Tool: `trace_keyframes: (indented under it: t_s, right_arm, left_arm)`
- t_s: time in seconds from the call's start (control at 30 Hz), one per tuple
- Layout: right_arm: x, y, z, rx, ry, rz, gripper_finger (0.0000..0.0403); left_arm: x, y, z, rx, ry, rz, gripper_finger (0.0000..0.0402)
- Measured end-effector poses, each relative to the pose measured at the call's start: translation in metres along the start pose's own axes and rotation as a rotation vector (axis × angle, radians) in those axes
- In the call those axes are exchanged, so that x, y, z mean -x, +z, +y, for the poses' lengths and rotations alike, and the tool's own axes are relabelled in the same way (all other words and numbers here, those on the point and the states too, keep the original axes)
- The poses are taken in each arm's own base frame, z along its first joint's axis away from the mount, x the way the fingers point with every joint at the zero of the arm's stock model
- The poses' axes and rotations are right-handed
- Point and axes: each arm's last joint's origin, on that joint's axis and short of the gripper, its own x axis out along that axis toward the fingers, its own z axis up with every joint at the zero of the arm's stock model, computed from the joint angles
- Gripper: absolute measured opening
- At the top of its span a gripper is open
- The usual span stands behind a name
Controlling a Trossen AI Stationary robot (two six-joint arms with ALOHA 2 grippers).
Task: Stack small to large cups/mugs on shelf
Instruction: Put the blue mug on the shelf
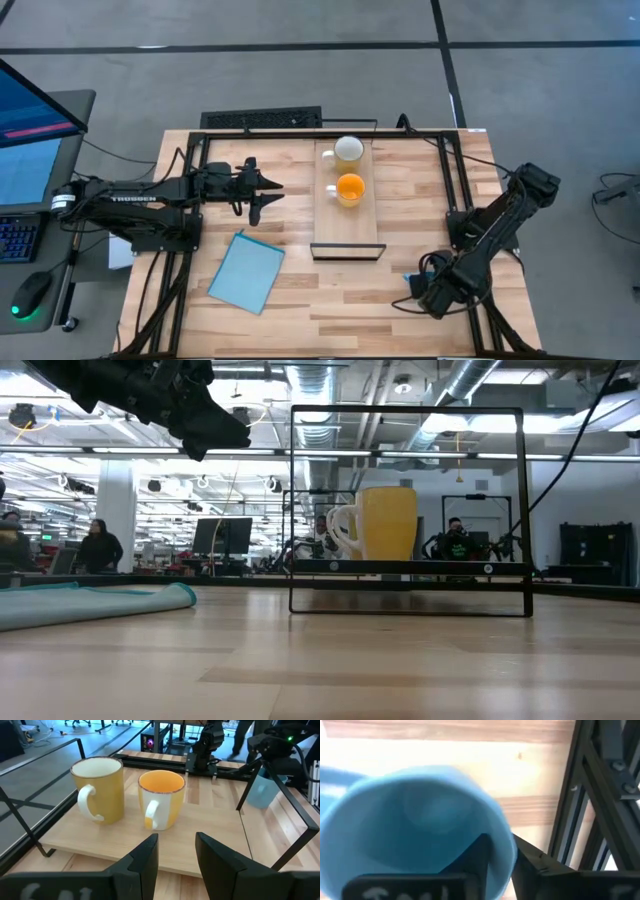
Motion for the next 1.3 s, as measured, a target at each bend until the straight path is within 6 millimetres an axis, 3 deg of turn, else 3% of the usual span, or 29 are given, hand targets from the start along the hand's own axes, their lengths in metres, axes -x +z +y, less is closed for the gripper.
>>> trace_keyframes:
  t_s: [0.3,0.57,0.7,1.03,1.3]
  right_arm:
    - [0.004,0.006,0.005,0.040,0.018,-0.001,0.0027]
    - [0.008,0.015,0.011,0.070,0.022,0.015,0.0027]
    - [0.018,0.023,0.009,0.064,0.106,0.000,0.0023]
    - [0.059,0.057,-0.026,0.037,0.212,-0.018,0.0023]
    - [0.074,0.087,-0.050,0.024,0.184,-0.065,0.0023]
  left_arm:
    - [0.000,0.000,0.000,0.000,0.000,0.000,0.0121]
    - [0.000,-0.003,0.000,-0.006,0.002,0.027,0.0121]
    - [0.000,-0.003,0.000,-0.010,0.002,0.029,0.0121]
    - [0.000,-0.003,0.000,-0.009,0.000,0.033,0.0121]
    - [0.000,-0.004,0.000,0.003,0.000,0.037,0.0121]
